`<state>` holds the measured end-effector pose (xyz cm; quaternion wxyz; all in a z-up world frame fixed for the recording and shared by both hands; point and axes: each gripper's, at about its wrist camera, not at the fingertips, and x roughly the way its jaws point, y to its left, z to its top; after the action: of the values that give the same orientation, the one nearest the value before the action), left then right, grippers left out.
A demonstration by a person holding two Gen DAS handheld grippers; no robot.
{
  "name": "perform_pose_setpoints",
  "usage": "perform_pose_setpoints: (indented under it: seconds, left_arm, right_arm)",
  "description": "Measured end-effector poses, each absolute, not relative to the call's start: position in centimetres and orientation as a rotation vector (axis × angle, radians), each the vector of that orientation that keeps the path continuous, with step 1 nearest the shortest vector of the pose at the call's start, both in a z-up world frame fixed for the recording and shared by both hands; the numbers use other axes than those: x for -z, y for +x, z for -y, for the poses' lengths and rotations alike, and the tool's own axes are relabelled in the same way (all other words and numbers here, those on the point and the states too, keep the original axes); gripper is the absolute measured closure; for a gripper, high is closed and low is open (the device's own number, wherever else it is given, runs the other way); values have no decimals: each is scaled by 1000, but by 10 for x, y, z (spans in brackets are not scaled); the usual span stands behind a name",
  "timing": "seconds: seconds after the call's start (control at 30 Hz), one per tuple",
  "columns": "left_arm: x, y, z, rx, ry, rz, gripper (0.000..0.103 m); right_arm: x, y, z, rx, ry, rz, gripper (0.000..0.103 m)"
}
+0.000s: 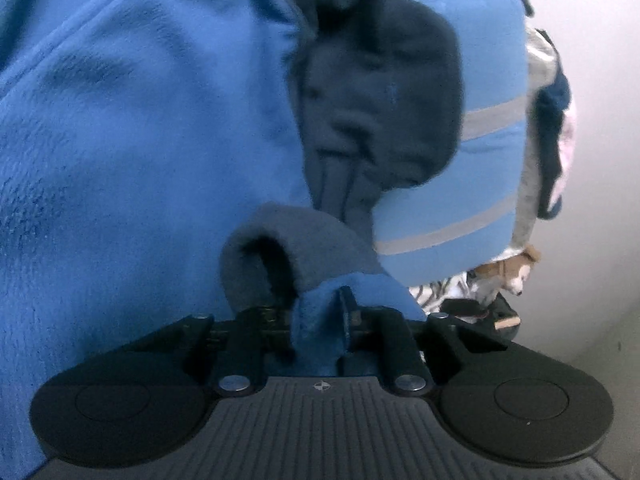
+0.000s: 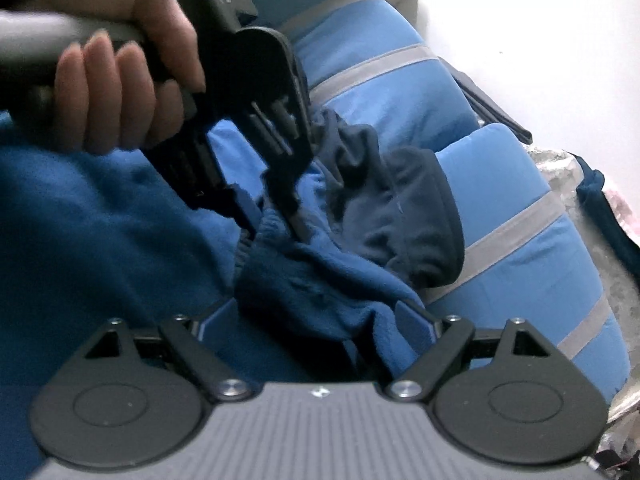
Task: Fold clothes
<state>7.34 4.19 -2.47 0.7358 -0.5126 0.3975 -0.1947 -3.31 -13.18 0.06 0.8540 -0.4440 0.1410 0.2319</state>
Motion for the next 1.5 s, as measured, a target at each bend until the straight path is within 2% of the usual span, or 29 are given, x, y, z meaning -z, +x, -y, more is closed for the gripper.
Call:
perform_pose_setpoints:
  seconds: [0.1, 0.23, 0.3, 0.63, 0.8, 0.9, 1.0, 1.03, 1.07, 1.1, 1.13, 1.3, 1.4, 1.5]
  left_arm:
    - [-2, 65, -40, 429, -999, -880, 88]
    - [-53, 43, -29, 395, -612, -871, 89]
    - [-51, 42, -26, 381, -561, -902, 89]
    - [9, 41, -22, 344, -626, -1118, 88]
    - [12, 37, -29, 339, -708, -1133, 85]
    - [9, 34, -28, 348, -699, -1145, 76]
    - [6, 33, -27, 363, -689, -1167, 62]
    - [4, 32, -28, 368, -678, -1170, 52]
    - [1, 31, -28, 369, -665, -1168, 34]
    - [-4, 30, -30, 360, -644, -1146, 26]
    - [-9, 28, -32, 350, -622, -1123, 23]
    - [-31, 17, -51, 320, -612, -967, 22]
    - [-35, 15, -63, 288, -655, -905, 21]
    - [-34, 17, -70, 268, -695, -868, 21]
  right_arm:
    - [0, -32, 135, -473, -939, -294, 10]
    - [-2, -36, 136, -489, -935, -285, 8]
    - [-2, -39, 135, -521, -935, -281, 8]
    - [13, -59, 124, -716, -1014, -293, 9]
    - [12, -61, 119, -734, -1006, -296, 10]
    - [10, -62, 118, -733, -988, -300, 12]
    - [7, -62, 115, -747, -972, -305, 13]
    - [7, -63, 114, -754, -968, -306, 13]
    - [7, -63, 113, -761, -968, -307, 14]
    - [7, -64, 111, -768, -970, -308, 14]
    - [7, -65, 110, -773, -975, -306, 15]
    - [12, -72, 100, -782, -1012, -279, 26]
    - [18, -76, 92, -778, -1046, -260, 42]
    - [25, -83, 85, -793, -1096, -244, 47]
